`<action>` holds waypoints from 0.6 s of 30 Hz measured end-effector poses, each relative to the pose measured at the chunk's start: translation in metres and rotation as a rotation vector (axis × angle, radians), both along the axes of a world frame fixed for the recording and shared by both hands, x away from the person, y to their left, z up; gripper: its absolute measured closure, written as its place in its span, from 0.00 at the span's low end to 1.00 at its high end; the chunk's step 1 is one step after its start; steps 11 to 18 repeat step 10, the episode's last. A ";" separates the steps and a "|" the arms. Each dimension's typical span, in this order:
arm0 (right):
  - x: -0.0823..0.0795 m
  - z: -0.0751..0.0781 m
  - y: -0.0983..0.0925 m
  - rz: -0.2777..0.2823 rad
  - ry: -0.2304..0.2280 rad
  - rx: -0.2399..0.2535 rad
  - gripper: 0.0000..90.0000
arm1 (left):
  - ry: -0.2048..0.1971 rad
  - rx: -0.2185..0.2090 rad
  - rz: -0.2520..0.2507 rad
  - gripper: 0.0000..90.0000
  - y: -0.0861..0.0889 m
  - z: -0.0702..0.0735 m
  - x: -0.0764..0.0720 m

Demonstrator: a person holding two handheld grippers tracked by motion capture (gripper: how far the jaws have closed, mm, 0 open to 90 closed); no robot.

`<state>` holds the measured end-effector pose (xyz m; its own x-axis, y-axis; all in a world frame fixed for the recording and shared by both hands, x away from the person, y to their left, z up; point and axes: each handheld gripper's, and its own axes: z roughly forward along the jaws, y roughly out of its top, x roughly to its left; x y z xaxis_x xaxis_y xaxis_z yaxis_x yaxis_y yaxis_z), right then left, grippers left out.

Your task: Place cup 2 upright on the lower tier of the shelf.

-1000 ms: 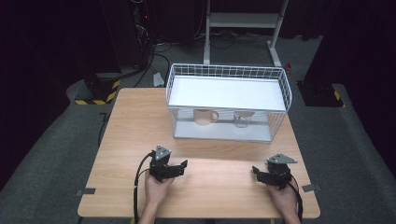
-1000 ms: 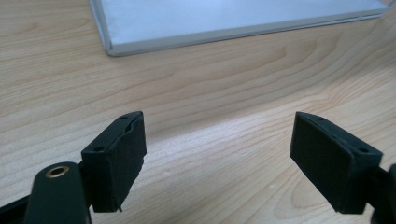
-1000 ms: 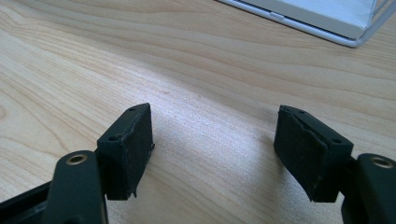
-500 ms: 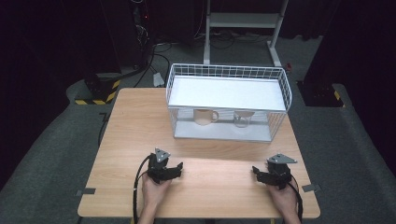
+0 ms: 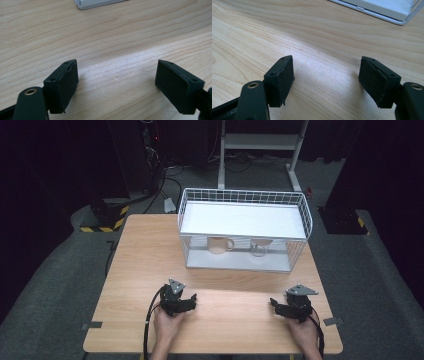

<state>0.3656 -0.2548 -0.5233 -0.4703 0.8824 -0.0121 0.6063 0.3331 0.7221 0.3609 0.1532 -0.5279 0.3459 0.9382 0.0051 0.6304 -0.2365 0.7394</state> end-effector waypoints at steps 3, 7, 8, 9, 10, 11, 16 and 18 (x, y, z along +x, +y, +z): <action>0.000 0.000 0.000 0.004 -0.002 -0.002 0.32 | 0.000 0.001 0.000 0.21 0.000 0.000 0.000; 0.001 0.000 0.000 0.004 -0.002 -0.001 0.32 | 0.000 0.001 0.000 0.21 0.000 0.000 0.000; 0.001 0.000 0.000 0.004 -0.002 -0.001 0.32 | 0.001 0.001 -0.001 0.21 0.000 0.000 0.000; 0.001 0.000 0.000 0.007 -0.004 -0.003 0.32 | 0.001 -0.001 -0.001 0.21 0.000 0.000 0.000; 0.001 0.000 0.000 0.004 -0.001 -0.001 0.32 | 0.002 -0.002 0.000 0.21 0.000 0.000 0.000; 0.001 0.000 0.000 0.004 -0.001 -0.001 0.32 | 0.002 -0.002 0.000 0.21 0.000 0.000 0.000; 0.001 0.000 0.000 0.004 -0.001 -0.001 0.32 | 0.002 -0.002 0.000 0.21 0.000 0.000 0.000; 0.001 0.000 0.000 0.004 -0.001 -0.001 0.32 | 0.002 -0.002 0.000 0.21 0.000 0.000 0.000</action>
